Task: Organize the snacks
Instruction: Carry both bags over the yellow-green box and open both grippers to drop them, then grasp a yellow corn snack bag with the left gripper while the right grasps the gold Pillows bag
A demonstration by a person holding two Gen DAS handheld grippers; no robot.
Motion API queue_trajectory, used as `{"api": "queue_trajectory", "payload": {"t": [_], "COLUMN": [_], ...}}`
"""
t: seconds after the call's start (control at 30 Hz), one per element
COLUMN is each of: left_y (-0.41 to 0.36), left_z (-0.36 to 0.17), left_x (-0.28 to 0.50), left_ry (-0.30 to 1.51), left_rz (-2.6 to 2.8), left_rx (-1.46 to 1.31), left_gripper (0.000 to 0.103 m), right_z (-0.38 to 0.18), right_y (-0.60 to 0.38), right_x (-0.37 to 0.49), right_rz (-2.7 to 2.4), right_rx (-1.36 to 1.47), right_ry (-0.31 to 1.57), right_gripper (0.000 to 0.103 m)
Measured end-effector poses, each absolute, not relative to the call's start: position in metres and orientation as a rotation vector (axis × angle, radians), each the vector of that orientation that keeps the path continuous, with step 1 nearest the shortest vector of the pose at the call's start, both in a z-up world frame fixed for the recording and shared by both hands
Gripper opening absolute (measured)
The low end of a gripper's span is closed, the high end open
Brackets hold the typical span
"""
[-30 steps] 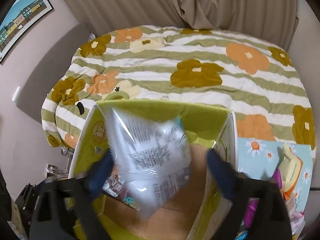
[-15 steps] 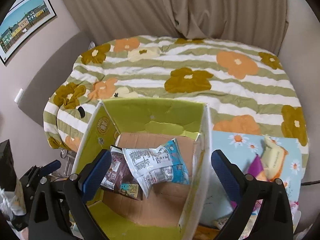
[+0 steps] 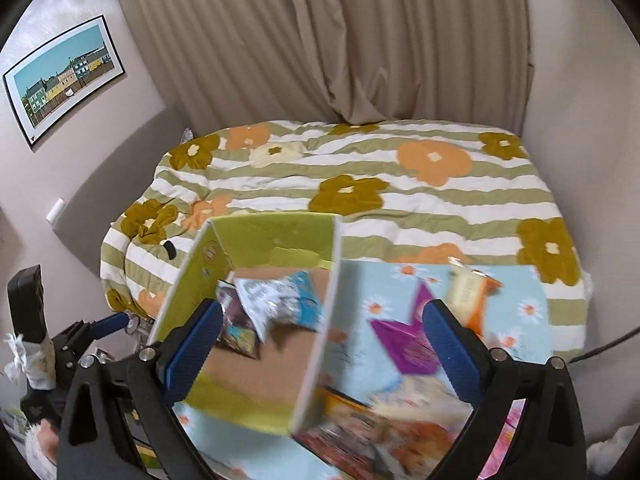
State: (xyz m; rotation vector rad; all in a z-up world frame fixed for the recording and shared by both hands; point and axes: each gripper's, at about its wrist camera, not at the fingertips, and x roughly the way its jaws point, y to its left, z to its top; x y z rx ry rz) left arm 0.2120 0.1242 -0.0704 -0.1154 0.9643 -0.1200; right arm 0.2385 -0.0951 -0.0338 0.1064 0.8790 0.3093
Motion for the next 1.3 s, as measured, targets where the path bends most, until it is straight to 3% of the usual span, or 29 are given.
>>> {"api": "queue_trajectory", "payload": {"t": [0.37, 0.67, 1.3], "left_y": [0.017, -0.025, -0.103], "left_z": [-0.104, -0.160, -0.266], "left_x": [0.154, 0.127, 0.135], "left_ry": [1.040, 1.181, 1.385], "left_rz": [-0.146, -0.160, -0.203], "left_rx": [-0.134, -0.158, 0.193], "left_gripper": [0.099, 0.099, 0.099], "right_z": [-0.055, -0.112, -0.216], "right_y": [-0.212, -0.272, -0.295], "right_x": [0.160, 0.123, 0.098], "right_rz": [0.239, 0.217, 0.098], "right_rx": [0.070, 0.071, -0.020], "right_ry": [0.883, 0.957, 1.084], "right_gripper": [0.100, 0.100, 0.100]}}
